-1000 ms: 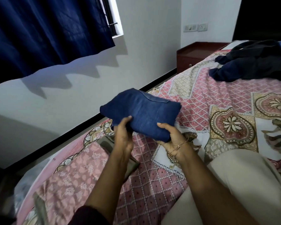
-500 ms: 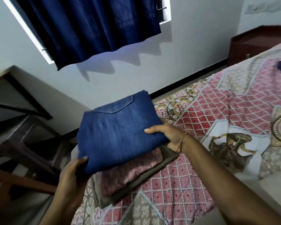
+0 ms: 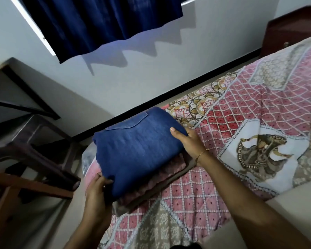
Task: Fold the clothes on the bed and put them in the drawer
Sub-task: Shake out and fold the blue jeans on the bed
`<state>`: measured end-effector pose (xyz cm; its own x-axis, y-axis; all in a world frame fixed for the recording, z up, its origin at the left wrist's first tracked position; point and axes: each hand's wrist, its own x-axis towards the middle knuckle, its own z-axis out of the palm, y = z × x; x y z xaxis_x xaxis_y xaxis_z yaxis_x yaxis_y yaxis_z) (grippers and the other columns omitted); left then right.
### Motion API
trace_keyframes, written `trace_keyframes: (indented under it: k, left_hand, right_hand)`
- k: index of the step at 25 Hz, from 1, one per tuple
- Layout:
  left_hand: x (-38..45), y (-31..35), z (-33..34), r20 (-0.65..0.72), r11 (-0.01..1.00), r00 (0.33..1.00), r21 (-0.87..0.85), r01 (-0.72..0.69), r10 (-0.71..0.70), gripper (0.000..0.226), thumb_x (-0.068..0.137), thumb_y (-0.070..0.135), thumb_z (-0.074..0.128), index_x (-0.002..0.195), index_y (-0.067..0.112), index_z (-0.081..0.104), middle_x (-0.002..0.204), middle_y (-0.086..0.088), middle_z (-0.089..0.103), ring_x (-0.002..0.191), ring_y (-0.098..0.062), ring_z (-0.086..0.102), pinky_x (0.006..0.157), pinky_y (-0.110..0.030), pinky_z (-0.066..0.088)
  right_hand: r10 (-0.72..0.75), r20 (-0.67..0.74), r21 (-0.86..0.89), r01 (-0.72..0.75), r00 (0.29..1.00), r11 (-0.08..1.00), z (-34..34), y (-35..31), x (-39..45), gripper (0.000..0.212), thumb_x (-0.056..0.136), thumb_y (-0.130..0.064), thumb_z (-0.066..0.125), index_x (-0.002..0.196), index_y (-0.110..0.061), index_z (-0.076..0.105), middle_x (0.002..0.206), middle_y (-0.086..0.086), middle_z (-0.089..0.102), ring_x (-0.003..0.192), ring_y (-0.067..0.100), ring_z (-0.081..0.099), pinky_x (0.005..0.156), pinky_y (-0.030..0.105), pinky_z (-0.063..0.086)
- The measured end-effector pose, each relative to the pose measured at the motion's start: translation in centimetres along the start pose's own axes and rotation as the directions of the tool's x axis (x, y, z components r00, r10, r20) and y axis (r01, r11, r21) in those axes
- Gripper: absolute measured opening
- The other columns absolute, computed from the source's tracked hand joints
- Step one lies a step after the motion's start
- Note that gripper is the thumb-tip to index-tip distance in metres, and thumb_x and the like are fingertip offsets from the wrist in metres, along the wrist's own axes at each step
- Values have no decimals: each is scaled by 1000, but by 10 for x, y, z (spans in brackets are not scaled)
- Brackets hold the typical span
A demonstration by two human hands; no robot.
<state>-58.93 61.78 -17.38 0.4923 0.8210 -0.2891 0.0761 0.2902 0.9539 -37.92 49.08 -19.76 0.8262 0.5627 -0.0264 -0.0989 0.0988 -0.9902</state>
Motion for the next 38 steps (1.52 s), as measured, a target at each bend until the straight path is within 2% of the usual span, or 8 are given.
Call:
trace_keyframes:
  k: [9, 15, 17, 19, 22, 28, 33, 38]
  left_hand:
    - [0, -5, 25, -317, 963, 924, 227, -143, 212, 54, 77, 7, 61, 123, 14, 35, 126, -5, 35, 108, -21, 42, 86, -36, 41]
    - [0, 2, 29, -132, 816, 919, 520, -254, 371, 65, 83, 16, 65, 139, 11, 32, 145, -7, 25, 130, -24, 31, 104, -40, 33]
    - [5, 11, 28, 11, 593, 853, 714, -372, 521, 78, 80, 26, 68, 144, 9, 27, 154, -9, 11, 143, -28, 7, 114, -44, 13]
    - [19, 27, 34, 234, 269, 735, 826, -495, 636, 71, 85, 34, 58, 146, 11, 28, 158, -8, 4, 144, -28, -12, 112, -49, -6]
    - [45, 54, 63, 456, -32, 662, 836, -548, 595, 60, 91, 39, 40, 144, 13, 35, 158, -5, 11, 145, -25, -10, 113, -49, -11]
    - [74, 14, 67, 406, -235, 809, 913, -334, 426, 81, 79, 58, -6, 146, 30, 28, 156, 2, 20, 145, -29, 5, 109, -61, 7]
    - [88, 7, 67, 383, -228, 847, 920, -317, 368, 71, 83, 57, 4, 146, 32, 27, 155, 4, 22, 143, -28, 13, 108, -60, 12]
    - [74, 18, 73, 392, -273, 853, 911, -309, 343, 61, 93, 46, 10, 147, 22, 26, 155, -2, 22, 145, -25, 10, 111, -58, 7]
  right_hand:
    - [15, 64, -300, 5, 998, 954, -10, 4, -12, 13, 89, -32, 61, 93, -19, 61, 85, -4, 61, 84, 14, 57, 63, 14, 42]
    - [-28, 110, -362, 66, 994, 930, -13, 7, -15, 24, 89, -33, 60, 107, -17, 60, 88, -6, 63, 91, 18, 60, 64, 9, 45]
    - [-271, 84, -628, 262, 959, 733, -13, 7, -16, 44, 90, -37, 57, 124, -10, 53, 103, 8, 66, 98, 29, 60, 77, 28, 52]
    - [-584, 232, -836, 466, 778, 288, -9, 9, -13, 53, 89, -40, 49, 130, -7, 48, 114, 16, 62, 105, 35, 56, 84, 44, 50]
    - [-609, 460, -822, 570, 646, -17, 21, 12, -22, 52, 89, -49, 40, 133, -21, 47, 135, 12, 51, 127, 34, 41, 97, 48, 39]
    - [-280, 368, -926, 378, 887, -18, 30, 22, -26, 82, 72, -82, 24, 136, -36, 44, 150, 12, 32, 134, 45, 21, 92, 68, 34]
    - [-90, 340, -930, 349, 936, 117, 28, 21, -24, 101, 53, -91, 4, 144, -48, 0, 156, -2, -20, 142, 37, 1, 106, 56, 22]
    - [-101, 375, -919, 384, 922, 95, 12, 12, -27, 98, 64, -88, -3, 146, -39, 16, 158, 1, 0, 143, 35, 8, 108, 58, 19]
